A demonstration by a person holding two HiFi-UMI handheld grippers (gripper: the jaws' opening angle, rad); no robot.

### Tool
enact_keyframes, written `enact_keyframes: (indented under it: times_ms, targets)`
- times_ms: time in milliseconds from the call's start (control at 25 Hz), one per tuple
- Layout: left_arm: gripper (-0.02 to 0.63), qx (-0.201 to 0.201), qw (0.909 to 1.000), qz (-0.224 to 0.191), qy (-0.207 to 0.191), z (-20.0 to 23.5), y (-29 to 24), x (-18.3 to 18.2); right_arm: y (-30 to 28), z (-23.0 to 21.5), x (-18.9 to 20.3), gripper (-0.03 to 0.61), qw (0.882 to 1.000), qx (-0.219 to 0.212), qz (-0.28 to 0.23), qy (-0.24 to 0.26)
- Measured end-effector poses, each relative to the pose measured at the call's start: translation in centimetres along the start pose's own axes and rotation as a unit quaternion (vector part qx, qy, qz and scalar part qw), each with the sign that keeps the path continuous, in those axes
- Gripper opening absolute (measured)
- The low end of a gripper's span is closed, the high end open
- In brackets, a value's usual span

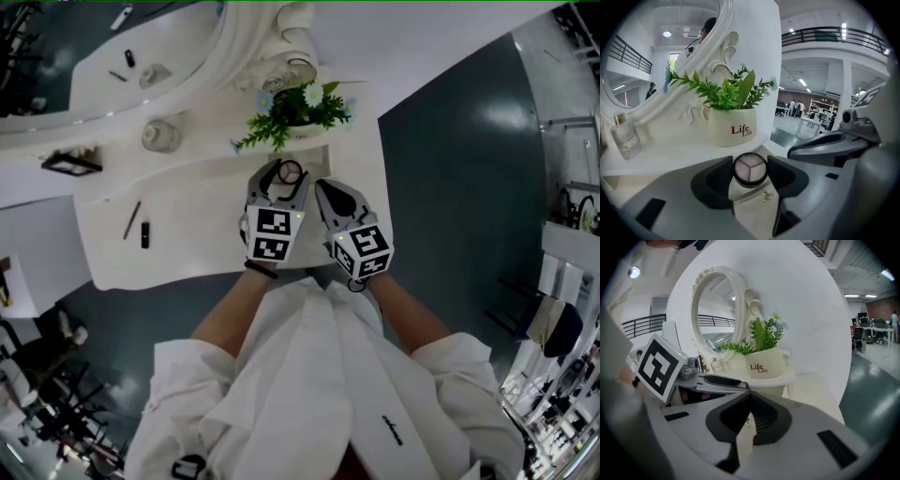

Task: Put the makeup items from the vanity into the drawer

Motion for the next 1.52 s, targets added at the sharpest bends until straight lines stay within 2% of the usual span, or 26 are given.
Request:
enact_keyframes:
  times_ms: [400, 640, 840, 1520]
  targets:
    - [0.249, -0.027, 0.9993, 0.023, 0.007, 0.3, -1.8, 0.8, 0.5, -1.0, 0.7, 0.015, 1.000, 0.000, 0.005, -0.006]
    - [0.250, -0.046, 0.9976, 0.051, -0.002, 0.4, -2.4, 1.6, 0.5, -1.5, 0.8, 0.016, 1.000, -0.001, 0.005, -0.011]
    - [0.250, -0.054, 0.9962, 0.067, 0.016, 0.9, -2.5, 2.0, 0.6, -1.8, 0.9, 0.015, 1.000, -0.003, 0.005, -0.013]
    - [0.250, -0.060, 0.9954, 0.071, 0.024, 1.0, -2.5, 1.9, 0.8, -1.9, 1.1, 0.017, 1.000, -0.008, 0.006, -0.015]
Point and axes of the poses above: the fingertips, and each gripper's own axes: y backward along the fingers, z to its left, x out of its underside, the point moved 1 cm from there along y, backward along the fingers, and after that the axes turned 7 degrees about y, right-handed, at the moved point
